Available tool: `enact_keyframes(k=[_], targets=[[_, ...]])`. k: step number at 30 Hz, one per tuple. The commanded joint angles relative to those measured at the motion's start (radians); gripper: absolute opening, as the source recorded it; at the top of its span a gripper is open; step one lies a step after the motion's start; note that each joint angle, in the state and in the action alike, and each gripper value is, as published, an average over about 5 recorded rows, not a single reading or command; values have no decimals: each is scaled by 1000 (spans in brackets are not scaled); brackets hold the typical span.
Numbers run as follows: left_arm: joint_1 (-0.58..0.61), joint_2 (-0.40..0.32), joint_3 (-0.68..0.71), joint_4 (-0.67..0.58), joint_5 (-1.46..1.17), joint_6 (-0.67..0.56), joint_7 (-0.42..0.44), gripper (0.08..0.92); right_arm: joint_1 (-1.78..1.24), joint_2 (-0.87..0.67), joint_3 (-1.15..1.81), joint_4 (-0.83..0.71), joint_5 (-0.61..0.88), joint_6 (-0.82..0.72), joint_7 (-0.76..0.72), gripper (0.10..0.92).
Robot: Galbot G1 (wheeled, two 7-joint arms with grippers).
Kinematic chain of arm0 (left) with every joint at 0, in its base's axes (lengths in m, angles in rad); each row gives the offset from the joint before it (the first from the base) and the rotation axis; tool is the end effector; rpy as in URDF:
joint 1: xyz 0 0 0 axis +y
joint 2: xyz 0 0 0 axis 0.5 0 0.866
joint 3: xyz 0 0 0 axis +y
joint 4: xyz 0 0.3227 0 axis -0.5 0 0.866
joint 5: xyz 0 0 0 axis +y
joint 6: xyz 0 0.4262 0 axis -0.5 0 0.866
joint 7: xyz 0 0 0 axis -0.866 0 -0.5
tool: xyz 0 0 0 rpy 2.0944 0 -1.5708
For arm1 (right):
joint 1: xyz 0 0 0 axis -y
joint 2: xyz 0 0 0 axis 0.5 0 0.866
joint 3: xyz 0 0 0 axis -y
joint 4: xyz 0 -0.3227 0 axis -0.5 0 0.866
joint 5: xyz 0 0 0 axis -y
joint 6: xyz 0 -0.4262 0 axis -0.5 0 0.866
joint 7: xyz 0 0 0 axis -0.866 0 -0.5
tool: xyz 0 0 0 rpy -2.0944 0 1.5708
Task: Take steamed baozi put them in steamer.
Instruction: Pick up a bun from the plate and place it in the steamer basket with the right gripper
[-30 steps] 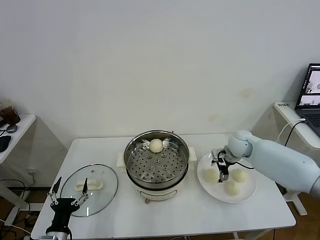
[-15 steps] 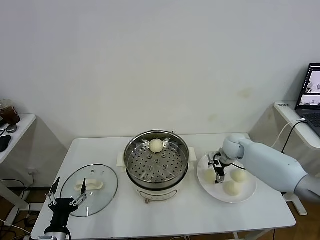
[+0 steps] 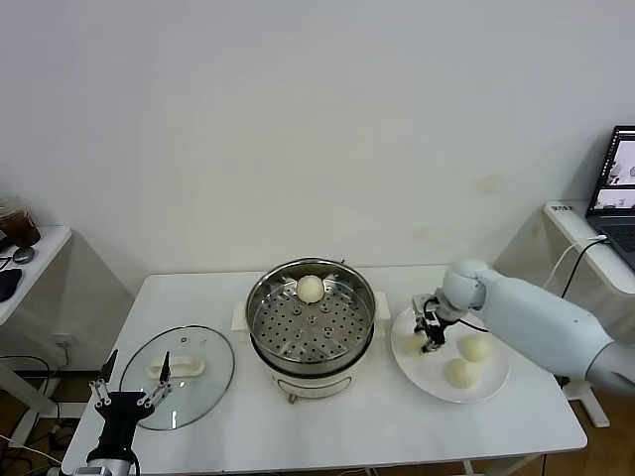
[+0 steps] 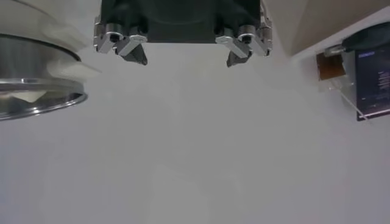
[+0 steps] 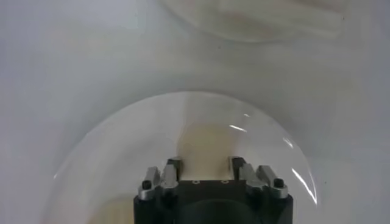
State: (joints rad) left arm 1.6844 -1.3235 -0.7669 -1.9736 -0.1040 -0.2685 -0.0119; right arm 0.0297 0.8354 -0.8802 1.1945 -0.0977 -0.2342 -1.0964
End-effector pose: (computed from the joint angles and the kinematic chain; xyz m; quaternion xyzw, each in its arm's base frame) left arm 0.2298 0.1297 -0.3291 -0.0389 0.9913 0.1202 0.0358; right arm 0.5751 -0.0317 -0.2348 0.5361 -0.5141 0.5469 0.3862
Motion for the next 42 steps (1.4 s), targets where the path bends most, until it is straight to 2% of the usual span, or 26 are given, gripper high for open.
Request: enact_keyframes(k=[1,8,13,18,27,31,42], targets=[[-4,5,3,-1,-4,1,1,823,191,-91,-60,84,110,-15,-20,461],[-23,23,22,5,-16,6,2,823,563,-126,-264,175,351,-79,-10,467],[-34,34,32,5,-22,12,3,823,814,-41,-428,286,575,-190,30,468],[-41,39,30,4,-27,18,3,823,856,81,-478,356,713,-290,109,474],[-40,39,-4,9,-35,21,4,823,615,381,-440,268,763,-451,279,475],[-36,35,-15,4,-34,21,4,823,557,448,-435,226,778,-493,324,475],[-29,25,-21,-13,-33,25,6,823,393,566,-402,11,681,-491,337,475]])
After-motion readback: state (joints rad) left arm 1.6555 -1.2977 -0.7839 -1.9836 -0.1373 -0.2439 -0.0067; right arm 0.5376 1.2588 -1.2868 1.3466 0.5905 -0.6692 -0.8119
